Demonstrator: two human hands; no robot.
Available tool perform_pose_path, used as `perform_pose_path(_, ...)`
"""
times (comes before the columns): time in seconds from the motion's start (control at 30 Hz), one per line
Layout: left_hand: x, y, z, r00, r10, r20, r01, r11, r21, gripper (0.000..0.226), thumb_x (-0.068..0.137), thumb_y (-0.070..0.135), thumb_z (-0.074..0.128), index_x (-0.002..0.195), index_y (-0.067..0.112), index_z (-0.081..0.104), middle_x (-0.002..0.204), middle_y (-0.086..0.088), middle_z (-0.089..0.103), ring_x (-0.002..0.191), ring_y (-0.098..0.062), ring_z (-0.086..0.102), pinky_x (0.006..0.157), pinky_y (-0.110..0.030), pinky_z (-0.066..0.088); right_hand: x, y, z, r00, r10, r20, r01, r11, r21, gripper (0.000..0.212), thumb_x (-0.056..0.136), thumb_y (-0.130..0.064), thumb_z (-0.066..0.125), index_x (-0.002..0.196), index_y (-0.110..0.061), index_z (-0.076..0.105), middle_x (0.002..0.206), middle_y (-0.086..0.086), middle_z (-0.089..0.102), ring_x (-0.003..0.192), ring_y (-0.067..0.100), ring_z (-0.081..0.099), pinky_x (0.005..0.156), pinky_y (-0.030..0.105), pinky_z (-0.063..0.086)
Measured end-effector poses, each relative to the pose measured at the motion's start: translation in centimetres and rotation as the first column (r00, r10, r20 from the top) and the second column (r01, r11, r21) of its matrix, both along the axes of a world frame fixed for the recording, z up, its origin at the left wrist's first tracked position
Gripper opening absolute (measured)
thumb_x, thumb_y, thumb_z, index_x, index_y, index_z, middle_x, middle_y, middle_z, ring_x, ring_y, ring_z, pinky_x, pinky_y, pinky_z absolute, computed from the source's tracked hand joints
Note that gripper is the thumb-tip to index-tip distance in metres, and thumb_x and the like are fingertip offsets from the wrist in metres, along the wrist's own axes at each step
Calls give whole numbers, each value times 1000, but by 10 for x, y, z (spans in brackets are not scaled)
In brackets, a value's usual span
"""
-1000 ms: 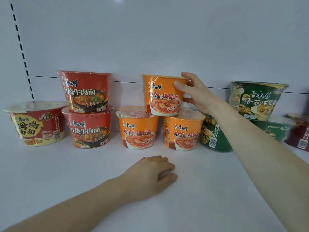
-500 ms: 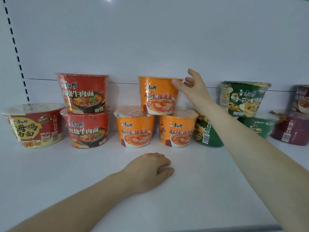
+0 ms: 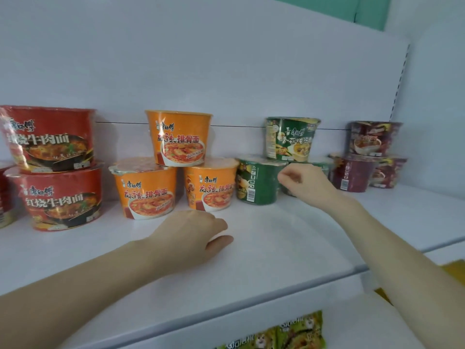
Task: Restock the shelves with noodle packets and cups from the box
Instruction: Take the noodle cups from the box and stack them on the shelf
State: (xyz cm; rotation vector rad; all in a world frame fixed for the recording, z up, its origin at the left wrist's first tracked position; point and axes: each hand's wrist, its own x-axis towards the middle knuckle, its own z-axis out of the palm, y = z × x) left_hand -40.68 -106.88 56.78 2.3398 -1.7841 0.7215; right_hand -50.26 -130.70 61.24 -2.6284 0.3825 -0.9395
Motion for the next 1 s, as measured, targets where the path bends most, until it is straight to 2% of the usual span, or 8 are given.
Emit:
perform_pose_path(0.13,-16,-30,-1,1000,-13,15,11,995,101,97,60,62,-16,121,29,50,117,6,61,107,-16,57,86,-33,48,-25,-31,-9,996,-82,-23,83,996,22,19,91,-20,54,98,-8,67,90,-1,62,83,11,55,79,22,43)
perform_pose_path(0.23,-22,-60,-3,998,-36,51,31,996,88,96,60,62,-16,119,28,51,115,5,62,106,-17,57,83,-34,49,-40,-60,-12,993,-113,-24,114,993,38,20,91,-20,55,99,-7,67,89,0,62,82,11,55,70,17,39)
perform_pose_path(0.4,-31,-113,-3,995,1,99,-8,998,68,96,60,61,-17,117,27,52,112,6,62,103,-18,58,80,-33,50,-53,-118,-7,992,-125,-19,125,992,16,19,91,-18,55,98,-7,68,90,1,64,82,11,55,76,18,37)
perform_pose_path(0.5,-36,-140,-1,986,65,156,-67,998,6,93,62,59,-16,116,26,52,108,8,62,98,-16,60,69,-25,45,-47,-150,4,998,-65,6,65,998,-12,18,90,-15,55,98,-4,67,95,9,68,80,12,56,75,19,38)
perform_pose_path(0.67,-34,-170,5,947,183,265,-160,981,-107,43,78,49,30,64,26,64,50,8,58,40,-15,57,29,-23,35,-24,-183,28,995,38,89,-36,999,-17,27,90,-20,56,111,-5,62,112,10,66,99,20,61,87,21,42)
perform_pose_path(0.73,-36,-175,7,949,220,225,-193,971,-140,40,78,45,34,63,23,63,49,6,56,38,-17,56,29,-22,34,-11,-191,36,988,93,120,-94,996,1,33,90,-23,57,118,-7,57,120,9,62,107,22,58,95,29,42)
perform_pose_path(0.87,-40,-181,25,931,312,192,-262,933,-245,38,80,35,37,68,15,66,59,2,60,48,-20,59,34,-22,33,9,-191,51,949,195,247,-217,974,64,57,86,-34,62,135,-13,40,139,2,46,119,18,50,91,24,37)
perform_pose_path(1.0,-31,-189,41,894,389,224,-320,902,-290,18,71,16,70,82,3,68,77,-12,66,62,-31,63,44,-31,49,22,-181,61,908,322,267,-372,914,162,82,79,-42,67,144,-18,24,150,2,27,133,19,35,107,36,34)
